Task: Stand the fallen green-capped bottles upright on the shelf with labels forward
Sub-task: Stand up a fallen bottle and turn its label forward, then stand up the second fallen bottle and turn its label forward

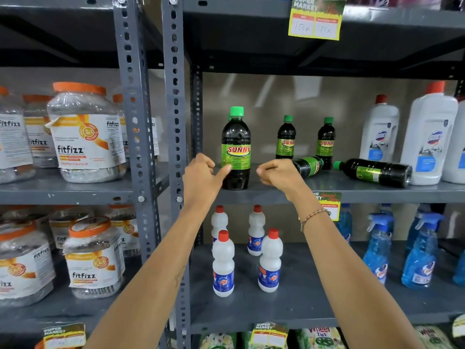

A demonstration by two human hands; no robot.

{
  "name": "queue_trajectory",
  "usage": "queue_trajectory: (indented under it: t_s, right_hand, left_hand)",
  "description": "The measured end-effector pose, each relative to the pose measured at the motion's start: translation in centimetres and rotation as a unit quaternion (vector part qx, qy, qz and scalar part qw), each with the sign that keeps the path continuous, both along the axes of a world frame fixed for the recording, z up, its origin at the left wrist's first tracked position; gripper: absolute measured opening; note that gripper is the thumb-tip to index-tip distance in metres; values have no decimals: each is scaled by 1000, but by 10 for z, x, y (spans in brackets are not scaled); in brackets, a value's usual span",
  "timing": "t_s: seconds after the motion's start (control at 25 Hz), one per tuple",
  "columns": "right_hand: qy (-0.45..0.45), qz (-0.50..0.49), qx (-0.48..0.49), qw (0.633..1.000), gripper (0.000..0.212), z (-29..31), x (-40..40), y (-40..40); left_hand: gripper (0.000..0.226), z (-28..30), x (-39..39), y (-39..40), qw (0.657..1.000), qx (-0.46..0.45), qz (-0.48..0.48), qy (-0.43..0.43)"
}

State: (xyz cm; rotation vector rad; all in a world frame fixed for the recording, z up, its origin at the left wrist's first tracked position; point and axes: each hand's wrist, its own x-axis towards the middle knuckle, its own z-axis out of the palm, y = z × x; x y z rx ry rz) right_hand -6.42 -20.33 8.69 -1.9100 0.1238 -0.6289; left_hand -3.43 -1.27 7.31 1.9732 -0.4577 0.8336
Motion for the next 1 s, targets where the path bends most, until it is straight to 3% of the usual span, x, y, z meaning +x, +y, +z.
queue_trajectory:
  t_s: [0.12, 0.24, 0.32, 0.44, 0.56, 0.76, 1.0]
  right_hand:
    - [-57, -137, -17, 989, 22, 4, -7, -21]
    - [-32, -271, -71, 959, 31, 11, -20, -49]
    - [23, -300, -56, 952, 48, 14, -19, -70]
    - [77, -275, -14, 958, 84, 18, -5, -87]
    - [93, -252, -26, 963, 94, 25, 10, -93]
    - [117, -213, 22, 970, 93, 25, 29, -104]
    - [158, -100, 92, 978, 73, 37, 25, -121]
  left_hand:
    - [26, -20, -14, -28, 982, -18, 8, -186]
    - [22, -43, -24, -74, 965, 14, -50, -258]
    - [23, -53, -25, -106, 951, 74, -41, -299]
    - [34, -68, -13, -136, 942, 187, 35, -276]
    - [43, -89, -2, -144, 916, 284, 106, -265]
    - [44, -88, 3, -144, 901, 294, 141, -287]
    - [42, -89, 6, -144, 902, 265, 144, -309]
